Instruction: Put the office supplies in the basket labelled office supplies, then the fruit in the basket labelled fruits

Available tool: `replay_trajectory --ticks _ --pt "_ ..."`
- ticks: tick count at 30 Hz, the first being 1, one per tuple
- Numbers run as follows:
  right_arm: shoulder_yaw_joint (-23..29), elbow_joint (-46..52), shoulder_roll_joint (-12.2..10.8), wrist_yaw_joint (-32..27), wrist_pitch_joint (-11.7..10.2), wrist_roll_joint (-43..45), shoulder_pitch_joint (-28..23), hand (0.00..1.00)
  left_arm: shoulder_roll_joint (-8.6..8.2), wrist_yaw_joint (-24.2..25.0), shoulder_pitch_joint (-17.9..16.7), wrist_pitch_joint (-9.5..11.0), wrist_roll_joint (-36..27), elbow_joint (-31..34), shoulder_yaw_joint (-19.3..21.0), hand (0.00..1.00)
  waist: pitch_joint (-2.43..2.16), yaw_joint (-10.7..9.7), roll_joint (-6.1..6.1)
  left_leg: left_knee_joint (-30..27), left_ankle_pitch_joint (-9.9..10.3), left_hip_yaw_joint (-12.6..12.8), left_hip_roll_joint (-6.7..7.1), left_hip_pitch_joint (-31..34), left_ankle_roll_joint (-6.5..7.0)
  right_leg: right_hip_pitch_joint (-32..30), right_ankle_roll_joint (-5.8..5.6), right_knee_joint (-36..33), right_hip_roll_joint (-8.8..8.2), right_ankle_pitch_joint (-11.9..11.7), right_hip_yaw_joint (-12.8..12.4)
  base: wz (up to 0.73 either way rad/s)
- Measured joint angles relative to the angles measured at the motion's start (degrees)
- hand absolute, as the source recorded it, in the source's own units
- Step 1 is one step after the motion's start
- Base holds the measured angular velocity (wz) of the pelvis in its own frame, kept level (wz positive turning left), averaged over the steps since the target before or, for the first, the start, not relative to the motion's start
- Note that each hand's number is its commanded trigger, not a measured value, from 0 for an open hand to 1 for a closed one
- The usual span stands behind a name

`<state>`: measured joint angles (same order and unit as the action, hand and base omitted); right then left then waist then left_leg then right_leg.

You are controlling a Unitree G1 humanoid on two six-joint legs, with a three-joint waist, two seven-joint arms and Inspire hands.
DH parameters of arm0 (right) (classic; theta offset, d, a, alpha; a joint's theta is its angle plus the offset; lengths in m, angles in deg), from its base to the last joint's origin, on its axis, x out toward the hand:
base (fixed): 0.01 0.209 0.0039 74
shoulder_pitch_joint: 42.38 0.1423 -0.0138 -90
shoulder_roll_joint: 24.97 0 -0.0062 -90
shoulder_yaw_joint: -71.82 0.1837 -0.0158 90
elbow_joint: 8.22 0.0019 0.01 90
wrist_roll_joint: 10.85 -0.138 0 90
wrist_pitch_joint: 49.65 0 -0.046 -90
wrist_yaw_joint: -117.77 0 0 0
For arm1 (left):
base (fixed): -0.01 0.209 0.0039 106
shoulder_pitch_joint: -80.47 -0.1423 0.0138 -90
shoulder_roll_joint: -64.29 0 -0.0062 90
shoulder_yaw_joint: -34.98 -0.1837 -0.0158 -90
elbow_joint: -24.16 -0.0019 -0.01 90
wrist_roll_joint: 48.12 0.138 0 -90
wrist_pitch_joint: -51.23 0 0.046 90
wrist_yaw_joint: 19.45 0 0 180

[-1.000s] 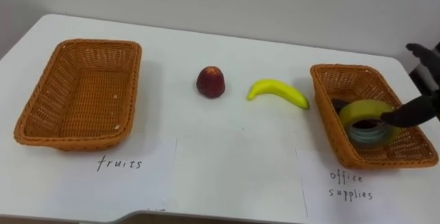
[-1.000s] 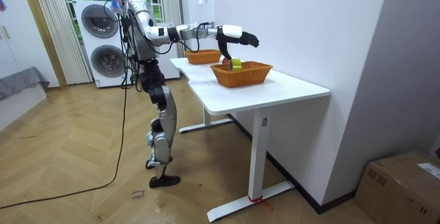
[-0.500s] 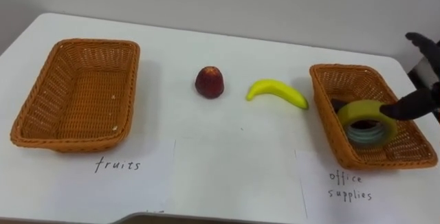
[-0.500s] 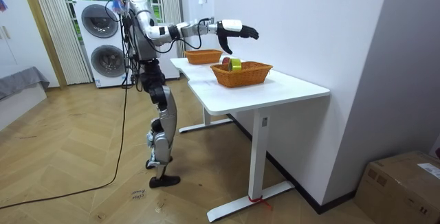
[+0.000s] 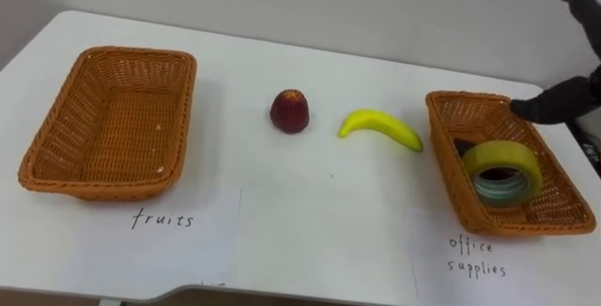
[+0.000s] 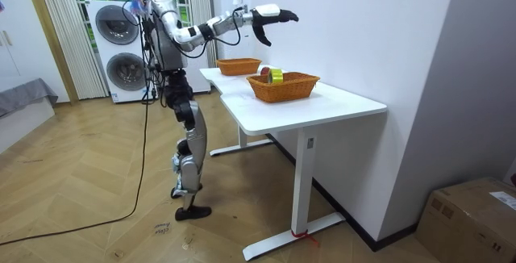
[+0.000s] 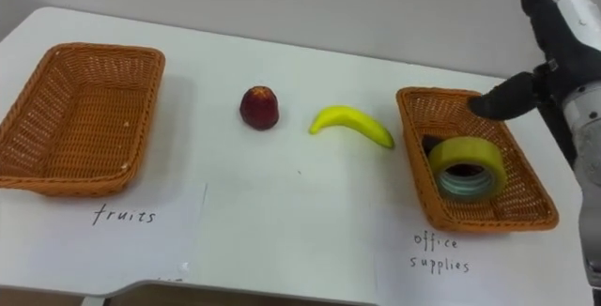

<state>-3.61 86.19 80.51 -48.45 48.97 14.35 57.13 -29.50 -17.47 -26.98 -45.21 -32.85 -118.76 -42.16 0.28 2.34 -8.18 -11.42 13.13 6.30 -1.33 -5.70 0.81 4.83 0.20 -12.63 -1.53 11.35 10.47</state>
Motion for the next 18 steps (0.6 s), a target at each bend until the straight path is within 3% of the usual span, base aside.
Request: replay_trajectory --ticks 7,18 --pt "-0.2 0.92 0.0 -0.03 -0.47 -2.4 0.01 0.0 0.02 -0.18 0.1 0.17 -0.09 0.01 0.21 0.0 -0.02 2.55 0.17 0.02 -0.01 -0.21 -0.07 -0.01 -0.03 -0.17 0.01 0.03 -0.06 -0.02 0.76 0.01" --pt "-7.32 0.38 -0.01 0.2 0.21 -2.41 3.41 0.0 0.02 -0.02 0.04 -0.62 0.18 0.06 -0.16 0.0 0.05 3.1 0.2 -0.43 -0.01 -2.0 0.07 1.07 -0.03 0.16 0.01 0.02 -0.47 -0.02 3.77 0.09"
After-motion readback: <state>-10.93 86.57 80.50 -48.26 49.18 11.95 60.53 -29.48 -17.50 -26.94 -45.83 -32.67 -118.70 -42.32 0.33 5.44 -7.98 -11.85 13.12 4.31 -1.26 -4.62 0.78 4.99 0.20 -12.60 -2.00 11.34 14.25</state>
